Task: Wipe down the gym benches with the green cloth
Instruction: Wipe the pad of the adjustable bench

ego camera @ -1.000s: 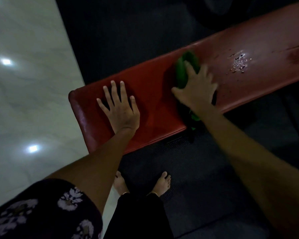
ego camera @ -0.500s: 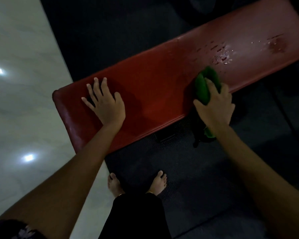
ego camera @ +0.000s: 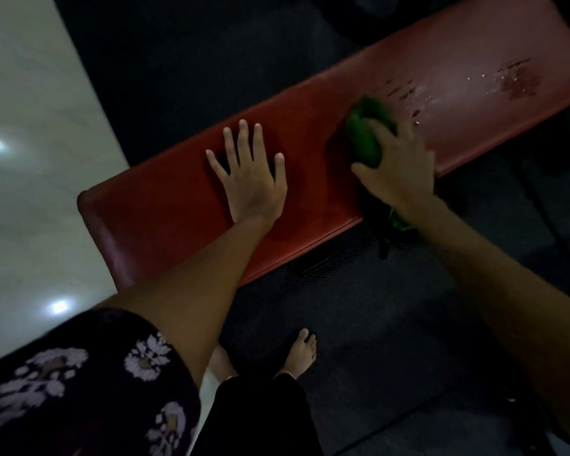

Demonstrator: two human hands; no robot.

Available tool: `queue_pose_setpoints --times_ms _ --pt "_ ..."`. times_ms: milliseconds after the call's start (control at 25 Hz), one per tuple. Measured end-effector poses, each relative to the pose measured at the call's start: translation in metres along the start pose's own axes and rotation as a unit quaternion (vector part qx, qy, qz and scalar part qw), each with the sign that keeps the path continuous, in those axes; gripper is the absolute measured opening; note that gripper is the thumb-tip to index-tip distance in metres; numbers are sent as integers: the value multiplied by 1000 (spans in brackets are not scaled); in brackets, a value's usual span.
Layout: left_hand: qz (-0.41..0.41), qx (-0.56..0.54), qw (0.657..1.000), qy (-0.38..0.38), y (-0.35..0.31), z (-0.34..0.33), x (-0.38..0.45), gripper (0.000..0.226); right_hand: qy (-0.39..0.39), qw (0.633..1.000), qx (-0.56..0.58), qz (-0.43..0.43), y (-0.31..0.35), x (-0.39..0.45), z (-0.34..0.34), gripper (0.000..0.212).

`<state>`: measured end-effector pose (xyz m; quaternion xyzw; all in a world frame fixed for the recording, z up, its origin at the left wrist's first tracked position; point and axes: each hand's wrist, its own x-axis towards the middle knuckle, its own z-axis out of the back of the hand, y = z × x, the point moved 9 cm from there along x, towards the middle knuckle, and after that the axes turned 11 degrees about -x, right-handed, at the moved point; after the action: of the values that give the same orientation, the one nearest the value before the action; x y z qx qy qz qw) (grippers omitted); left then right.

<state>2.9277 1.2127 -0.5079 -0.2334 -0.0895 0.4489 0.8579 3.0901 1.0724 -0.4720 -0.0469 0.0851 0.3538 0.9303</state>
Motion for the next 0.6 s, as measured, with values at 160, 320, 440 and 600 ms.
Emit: queue_pose_setpoints --times_ms 160,320,440,600 --pt "8 12 1000 13 -3 -3 0 58 -8 975 -75 211 47 -3 2 70" --pt "13 34 999 19 -1 -4 1 59 8 999 21 -36 -31 62 16 67" --pt "15 45 999 21 1 -6 1 62 10 999 -30 9 11 62 13 69" --pt "15 59 998 21 -1 -5 3 67 15 973 -63 223 81 52 14 68"
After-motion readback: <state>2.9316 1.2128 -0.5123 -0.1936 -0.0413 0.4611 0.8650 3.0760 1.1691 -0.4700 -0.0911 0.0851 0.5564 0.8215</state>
